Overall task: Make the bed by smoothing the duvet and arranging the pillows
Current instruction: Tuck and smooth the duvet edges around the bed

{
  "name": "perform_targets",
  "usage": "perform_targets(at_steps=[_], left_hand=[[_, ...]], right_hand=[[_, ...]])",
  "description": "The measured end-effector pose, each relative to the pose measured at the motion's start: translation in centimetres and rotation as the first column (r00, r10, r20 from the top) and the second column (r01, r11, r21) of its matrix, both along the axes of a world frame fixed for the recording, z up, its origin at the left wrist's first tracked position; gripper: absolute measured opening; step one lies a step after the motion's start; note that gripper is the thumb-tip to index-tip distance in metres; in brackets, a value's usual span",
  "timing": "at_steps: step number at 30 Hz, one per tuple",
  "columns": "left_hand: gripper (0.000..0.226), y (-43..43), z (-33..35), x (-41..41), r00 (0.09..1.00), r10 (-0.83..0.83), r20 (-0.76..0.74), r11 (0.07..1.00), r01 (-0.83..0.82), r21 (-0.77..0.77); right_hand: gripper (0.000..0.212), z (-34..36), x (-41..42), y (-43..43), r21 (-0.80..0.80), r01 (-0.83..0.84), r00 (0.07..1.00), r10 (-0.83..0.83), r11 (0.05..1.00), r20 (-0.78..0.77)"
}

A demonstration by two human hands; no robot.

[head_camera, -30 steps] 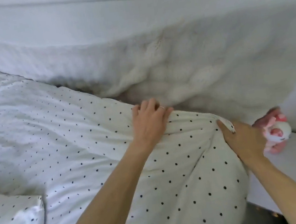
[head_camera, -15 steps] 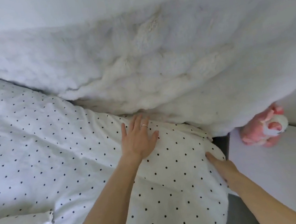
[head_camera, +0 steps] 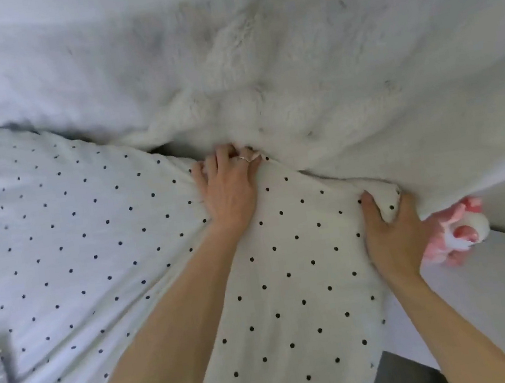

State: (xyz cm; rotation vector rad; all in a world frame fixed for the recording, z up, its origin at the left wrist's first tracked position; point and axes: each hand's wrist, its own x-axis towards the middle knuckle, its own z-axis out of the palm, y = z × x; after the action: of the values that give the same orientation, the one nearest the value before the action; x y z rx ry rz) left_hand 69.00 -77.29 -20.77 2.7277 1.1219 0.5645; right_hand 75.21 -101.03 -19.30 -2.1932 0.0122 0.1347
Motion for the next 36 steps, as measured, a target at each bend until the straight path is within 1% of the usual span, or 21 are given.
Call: perform_targets(at_steps=[2, 4, 7, 8, 10, 11, 12, 14, 15, 18, 20, 22, 23, 24, 26, 28, 29, 31, 33, 35, 36], left_hand=[[0.039, -0.6, -5.0, -1.7, 0.988, 0.011, -0.154, 0.99, -0.032, -0.134], [0.053, -2.2, -6.4, -4.2, 0.991, -0.062, -0.115, 0.974, 0.035, -0.225], [0.058, -4.2, -5.5, -10.3, 1.0, -0.002, -0.007, 0.97, 0.0, -0.244], [0.058, -4.4, -5.5, -12.8, 0.998, 0.067, -0.009, 0.965, -0.067, -0.254], [0.059, -4.3, -6.2, -18.3, 0.969, 0.223, -0.104, 0.92, -0.244, -0.306], [0.059, -4.2, -6.7, -21.0, 0.938, 0.297, -0.181, 0.88, -0.342, -0.331], [0.058, -4.3, -7.2, -22.8, 0.907, 0.329, -0.264, 0.845, -0.408, -0.347], [0.058, -6.2, -7.7, -25.3, 0.868, 0.32, -0.379, 0.794, -0.464, -0.392], [0.058, -7.5, -7.8, -26.5, 0.855, 0.336, -0.394, 0.767, -0.492, -0.413], [0.06, -12.8, -8.2, -26.8, 0.822, 0.381, -0.422, 0.693, -0.557, -0.458], [0.062, -17.4, -8.6, -25.7, 0.819, 0.388, -0.422, 0.693, -0.562, -0.452], [0.064, -21.0, -9.2, -25.4, 0.85, 0.327, -0.414, 0.773, -0.492, -0.4], [0.063, -22.3, -9.2, -26.3, 0.877, 0.267, -0.399, 0.821, -0.424, -0.382], [0.062, -22.7, -9.3, -27.3, 0.904, 0.197, -0.379, 0.866, -0.342, -0.364], [0.061, -24.3, -9.2, -30.4, 0.894, 0.182, -0.41, 0.913, -0.308, -0.267], [0.066, -25.4, -8.5, -34.9, 0.781, 0.394, -0.485, 0.806, -0.547, -0.227], [0.067, -25.9, -8.3, -37.1, 0.694, 0.519, -0.499, 0.695, -0.683, -0.227], [0.067, -27.9, -8.0, -40.5, 0.539, 0.644, -0.542, 0.478, -0.837, -0.265], [0.067, -30.9, -8.0, -42.0, 0.469, 0.652, -0.596, 0.351, -0.883, -0.311], [0.067, -32.6, -7.9, -41.9, 0.489, 0.624, -0.61, 0.341, -0.872, -0.35], [0.065, -33.7, -7.5, -41.9, 0.514, 0.618, -0.595, 0.346, -0.857, -0.382]], right_hand=[[0.062, -4.1, -0.9, -0.8, -0.192, -0.123, 0.966, 0.073, 0.974, -0.248], [0.078, -6.0, -2.6, -1.4, -0.407, -0.154, 0.925, -0.013, 0.9, -0.379], [0.072, -5.4, -8.1, 0.4, -0.456, -0.281, 0.96, 0.254, 0.844, -0.122], [0.067, -4.5, -10.5, 1.6, -0.406, -0.437, 0.875, 0.484, 0.803, 0.017], [0.062, -3.8, -14.5, 3.4, -0.42, -0.752, 0.482, 0.858, 0.508, 0.177], [0.062, -4.5, -14.3, 3.4, -0.489, -0.8, 0.315, 0.937, 0.347, 0.148], [0.064, -6.0, -12.7, 2.8, -0.534, -0.811, 0.281, 0.96, 0.238, 0.002], [0.077, -8.8, -8.9, -0.4, -0.652, -0.749, 0.471, 0.789, 0.122, -0.395], [0.082, -9.3, -7.9, -1.4, -0.675, -0.717, 0.602, 0.644, 0.175, -0.472], [0.087, -6.4, -9.8, 0.9, -0.628, -0.683, 0.694, 0.599, 0.372, -0.4], [0.084, -2.9, -13.1, 4.2, -0.529, -0.724, 0.555, 0.829, 0.442, -0.068], [0.074, -2.3, -14.6, 5.7, -0.524, -0.794, 0.212, 0.949, 0.308, 0.235], [0.073, -3.1, -14.6, 4.8, -0.574, -0.802, 0.077, 0.982, 0.164, 0.174], [0.076, -4.6, -13.9, 3.2, -0.615, -0.788, 0.06, 0.998, 0.039, -0.014], [0.088, -8.2, -12.0, -2.5, -0.647, -0.74, 0.24, 0.825, -0.186, -0.512], [0.097, -9.0, -11.8, -5.4, -0.594, -0.8, 0.434, 0.607, -0.08, -0.666], [0.096, -8.0, -12.8, -4.9, -0.582, -0.812, 0.445, 0.594, -0.049, -0.671], [0.089, -5.1, -16.6, -3.2, -0.588, -0.809, 0.377, 0.765, -0.003, -0.522], [0.083, -2.1, -21.2, -1.3, -0.502, -0.861, 0.16, 0.981, 0.083, -0.112], [0.078, -0.7, -25.1, -0.6, -0.374, -0.925, -0.042, 0.964, 0.062, 0.263], [0.078, -1.1, -26.4, -1.4, -0.378, -0.925, -0.146, 0.945, -0.026, 0.292]])
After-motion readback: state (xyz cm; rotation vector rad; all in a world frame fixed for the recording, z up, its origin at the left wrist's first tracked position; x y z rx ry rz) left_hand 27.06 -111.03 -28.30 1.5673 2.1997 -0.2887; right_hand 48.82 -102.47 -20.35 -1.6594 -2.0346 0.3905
